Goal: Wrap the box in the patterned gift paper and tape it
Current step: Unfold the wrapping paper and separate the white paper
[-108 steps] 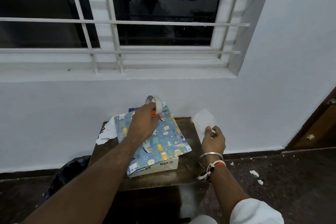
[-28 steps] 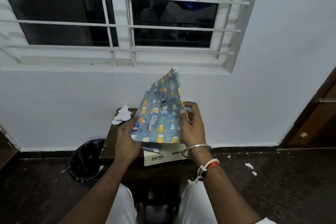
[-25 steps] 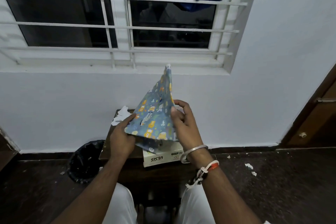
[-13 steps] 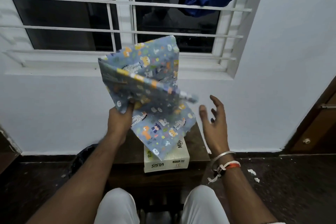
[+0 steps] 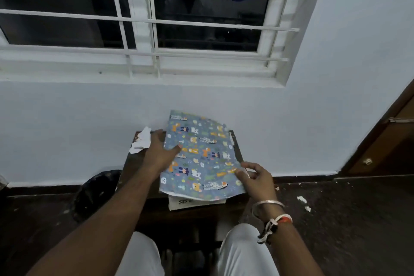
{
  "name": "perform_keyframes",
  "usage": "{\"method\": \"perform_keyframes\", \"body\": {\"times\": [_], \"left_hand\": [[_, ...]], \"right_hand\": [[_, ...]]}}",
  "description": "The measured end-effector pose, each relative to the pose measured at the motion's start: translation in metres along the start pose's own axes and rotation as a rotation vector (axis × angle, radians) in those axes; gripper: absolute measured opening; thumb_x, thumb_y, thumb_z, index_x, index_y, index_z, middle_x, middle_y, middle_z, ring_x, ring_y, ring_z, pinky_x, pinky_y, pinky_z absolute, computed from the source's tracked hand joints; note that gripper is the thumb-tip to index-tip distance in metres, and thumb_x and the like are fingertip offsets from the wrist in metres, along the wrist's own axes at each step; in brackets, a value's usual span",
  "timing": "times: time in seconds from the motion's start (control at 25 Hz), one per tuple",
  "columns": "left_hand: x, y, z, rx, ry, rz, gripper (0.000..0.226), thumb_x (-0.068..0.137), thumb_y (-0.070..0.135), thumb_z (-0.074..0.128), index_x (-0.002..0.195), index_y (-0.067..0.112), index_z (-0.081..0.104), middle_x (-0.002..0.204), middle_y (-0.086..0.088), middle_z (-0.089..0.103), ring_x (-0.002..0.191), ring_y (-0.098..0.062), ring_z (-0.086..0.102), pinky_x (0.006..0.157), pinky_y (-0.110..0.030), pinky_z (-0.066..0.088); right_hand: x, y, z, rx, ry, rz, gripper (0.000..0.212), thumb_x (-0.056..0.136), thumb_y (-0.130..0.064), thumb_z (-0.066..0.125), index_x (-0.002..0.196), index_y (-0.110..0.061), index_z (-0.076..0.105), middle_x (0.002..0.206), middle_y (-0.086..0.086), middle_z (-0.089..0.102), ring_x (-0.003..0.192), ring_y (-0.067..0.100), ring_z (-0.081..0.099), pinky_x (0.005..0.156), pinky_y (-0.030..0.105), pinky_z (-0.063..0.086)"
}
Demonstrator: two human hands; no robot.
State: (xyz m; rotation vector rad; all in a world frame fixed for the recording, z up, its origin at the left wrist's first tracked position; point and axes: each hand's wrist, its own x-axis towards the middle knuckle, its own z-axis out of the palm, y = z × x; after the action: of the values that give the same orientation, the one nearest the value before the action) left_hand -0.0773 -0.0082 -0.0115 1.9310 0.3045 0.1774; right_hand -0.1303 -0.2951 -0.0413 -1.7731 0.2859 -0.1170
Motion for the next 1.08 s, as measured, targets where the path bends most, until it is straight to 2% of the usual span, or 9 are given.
{"method": "perform_keyframes", "body": {"times": [0.08, 0.16, 0.28, 0.36, 0.52, 0.72, 0.8, 0.92, 1.08], "left_hand": [[-0.015, 0.0, 0.007, 0.293, -0.028, 0.138, 0.075, 0.082, 0.043, 0.082, 0.145, 0.029, 0.045, 0.153, -0.01, 0.039, 0.142, -0.028, 0.043, 0.112, -0.041, 0.039], [-0.041, 0.007, 0.011, 0.448, -0.021, 0.369, 0.072, 0.072, 0.067, 0.078, 0.136, 0.044, 0.053, 0.161, -0.001, 0.028, 0.142, -0.016, 0.04, 0.117, -0.041, 0.033], [-0.089, 0.015, 0.026, 0.515, -0.377, 0.532, 0.085, 0.06, 0.086, 0.072, 0.136, 0.051, 0.053, 0.161, 0.017, 0.031, 0.145, -0.002, 0.031, 0.123, -0.042, 0.023], [-0.113, 0.008, 0.037, 0.612, -0.479, 0.564, 0.091, 0.064, 0.084, 0.07, 0.144, 0.05, 0.045, 0.161, 0.019, 0.032, 0.147, -0.002, 0.028, 0.123, -0.04, 0.021], [-0.123, -0.001, 0.036, 0.465, -0.348, 0.569, 0.058, 0.09, 0.059, 0.066, 0.144, 0.042, 0.052, 0.151, 0.018, 0.05, 0.136, 0.001, 0.046, 0.115, -0.025, 0.037], [-0.129, 0.012, 0.035, 0.356, 0.017, 0.593, 0.024, 0.103, 0.033, 0.057, 0.122, 0.031, 0.073, 0.106, 0.013, 0.078, 0.092, 0.002, 0.068, 0.082, -0.02, 0.051], [-0.127, 0.02, 0.032, 0.199, 0.161, 0.509, 0.021, 0.104, 0.03, 0.056, 0.114, 0.026, 0.075, 0.083, 0.001, 0.077, 0.071, -0.008, 0.068, 0.068, -0.031, 0.052], [-0.121, 0.033, 0.02, -0.028, 0.322, 0.378, 0.022, 0.105, 0.035, 0.054, 0.101, 0.023, 0.071, 0.074, -0.015, 0.07, 0.069, -0.033, 0.068, 0.065, -0.044, 0.055], [-0.11, 0.064, -0.001, -0.171, 0.4, 0.338, 0.027, 0.106, 0.036, 0.049, 0.09, 0.019, 0.063, 0.061, -0.006, 0.057, 0.056, -0.015, 0.05, 0.058, -0.032, 0.041]], "right_hand": [[-0.006, 0.004, 0.006, 0.042, 0.005, 0.022, 0.034, 0.084, -0.016, 0.084, 0.113, -0.024, 0.069, 0.074, 0.008, 0.074, 0.065, 0.018, 0.066, 0.066, 0.031, 0.054], [-0.009, 0.001, 0.009, 0.188, 0.026, 0.098, 0.037, 0.087, -0.005, 0.078, 0.114, -0.026, 0.064, 0.079, 0.015, 0.076, 0.067, 0.02, 0.067, 0.069, 0.033, 0.056], [-0.017, -0.012, 0.008, 0.453, -0.087, 0.289, 0.022, 0.09, 0.003, 0.071, 0.109, -0.007, 0.075, 0.09, 0.017, 0.078, 0.068, 0.022, 0.072, 0.06, 0.029, 0.06], [-0.022, -0.014, 0.008, 0.5, -0.159, 0.336, 0.022, 0.089, -0.003, 0.074, 0.111, -0.004, 0.076, 0.099, 0.016, 0.079, 0.075, 0.022, 0.075, 0.058, 0.027, 0.06], [-0.027, -0.009, 0.01, 0.556, -0.201, 0.351, 0.052, 0.073, -0.018, 0.087, 0.118, 0.003, 0.071, 0.108, 0.021, 0.076, 0.097, 0.034, 0.074, 0.082, 0.041, 0.063], [-0.039, -0.004, 0.021, 0.598, -0.236, 0.343, 0.072, 0.062, -0.044, 0.095, 0.118, -0.006, 0.071, 0.116, 0.015, 0.075, 0.096, 0.029, 0.063, 0.083, 0.038, 0.051], [-0.044, -0.004, 0.021, 0.594, -0.179, 0.313, 0.055, 0.073, -0.038, 0.09, 0.116, -0.009, 0.07, 0.104, 0.009, 0.076, 0.082, 0.023, 0.062, 0.07, 0.032, 0.051], [-0.047, -0.005, 0.014, 0.477, -0.087, 0.205, 0.032, 0.082, -0.023, 0.085, 0.107, -0.01, 0.069, 0.081, 0.003, 0.072, 0.058, 0.011, 0.059, 0.049, 0.023, 0.047], [-0.047, -0.014, 0.007, 0.163, -0.12, -0.031, 0.013, 0.085, -0.016, 0.083, 0.084, -0.006, 0.074, 0.062, -0.002, 0.066, 0.056, 0.007, 0.058, 0.061, 0.024, 0.049]]}}
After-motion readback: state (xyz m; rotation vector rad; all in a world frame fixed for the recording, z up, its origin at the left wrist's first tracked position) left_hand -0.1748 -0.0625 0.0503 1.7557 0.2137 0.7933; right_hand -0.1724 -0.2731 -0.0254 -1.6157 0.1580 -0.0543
